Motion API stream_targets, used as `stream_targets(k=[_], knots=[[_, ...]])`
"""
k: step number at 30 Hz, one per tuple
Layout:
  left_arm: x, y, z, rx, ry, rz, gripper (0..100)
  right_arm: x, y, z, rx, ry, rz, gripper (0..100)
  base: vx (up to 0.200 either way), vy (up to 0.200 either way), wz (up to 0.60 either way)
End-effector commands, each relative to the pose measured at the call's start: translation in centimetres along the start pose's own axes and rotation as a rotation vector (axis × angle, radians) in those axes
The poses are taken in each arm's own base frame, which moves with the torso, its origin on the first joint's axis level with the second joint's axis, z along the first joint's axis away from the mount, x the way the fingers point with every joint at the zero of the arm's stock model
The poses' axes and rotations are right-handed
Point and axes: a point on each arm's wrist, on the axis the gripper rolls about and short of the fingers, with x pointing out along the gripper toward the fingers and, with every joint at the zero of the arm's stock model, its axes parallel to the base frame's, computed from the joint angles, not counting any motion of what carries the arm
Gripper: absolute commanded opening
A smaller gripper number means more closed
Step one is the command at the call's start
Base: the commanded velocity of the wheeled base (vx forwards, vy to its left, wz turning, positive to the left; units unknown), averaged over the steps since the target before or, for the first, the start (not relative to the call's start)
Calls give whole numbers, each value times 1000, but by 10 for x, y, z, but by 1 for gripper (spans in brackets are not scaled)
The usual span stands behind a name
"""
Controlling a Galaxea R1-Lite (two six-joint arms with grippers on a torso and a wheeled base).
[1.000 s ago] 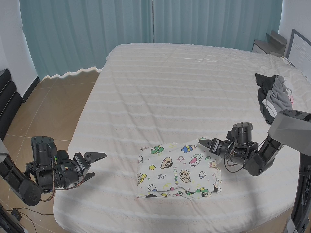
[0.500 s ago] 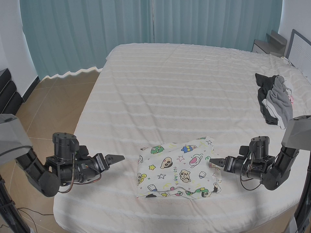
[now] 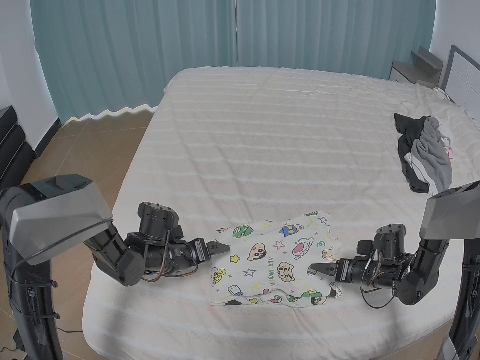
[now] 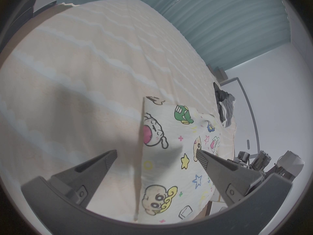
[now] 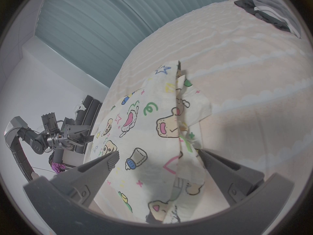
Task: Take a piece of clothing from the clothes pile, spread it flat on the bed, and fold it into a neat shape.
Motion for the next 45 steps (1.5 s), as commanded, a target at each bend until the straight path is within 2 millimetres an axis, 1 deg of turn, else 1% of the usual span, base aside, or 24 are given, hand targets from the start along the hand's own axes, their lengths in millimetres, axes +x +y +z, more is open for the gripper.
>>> stream_targets(k=[1,3,5,10,13,15,16,17,18,24,30,34,42,45], knots=[[25,-1,-12,16,46,-8,100,15,4,-2,-8,29,14,100,0,0,0],[29,-6,-11,22,46,-22,100,20,9,1,-14,40,26,100,0,0,0],[34,-8,-16,29,62,-25,100,25,15,2,-22,43,41,100,0,0,0],[41,-19,-24,20,80,-50,100,35,32,-3,-27,59,78,100,0,0,0],[42,-26,-28,0,85,-66,100,37,34,-5,-32,64,84,100,0,0,0],[42,-27,-28,-5,85,-69,100,38,35,-4,-32,62,87,100,0,0,0],[42,-30,-29,-8,86,-75,100,38,36,-4,-32,61,89,0,0,0,0],[41,-30,-30,-12,88,-75,100,38,36,-3,-31,58,91,0,0,0,0],[38,-32,-29,-13,85,-78,0,38,36,-3,-25,57,91,0,0,0,0],[26,-36,-29,-13,85,-82,0,34,37,-1,41,47,95,0,0,0,0],[21,-39,-28,-13,74,-80,0,25,42,1,59,31,110,0,0,0,0],[20,-40,-26,-38,74,-73,0,25,44,2,65,28,114,0,0,0,0],[10,-44,-25,-48,84,-53,0,23,46,1,63,32,119,0,0,0,0],[9,-45,-28,-43,92,-54,0,22,46,1,63,30,119,0,0,0,0]])
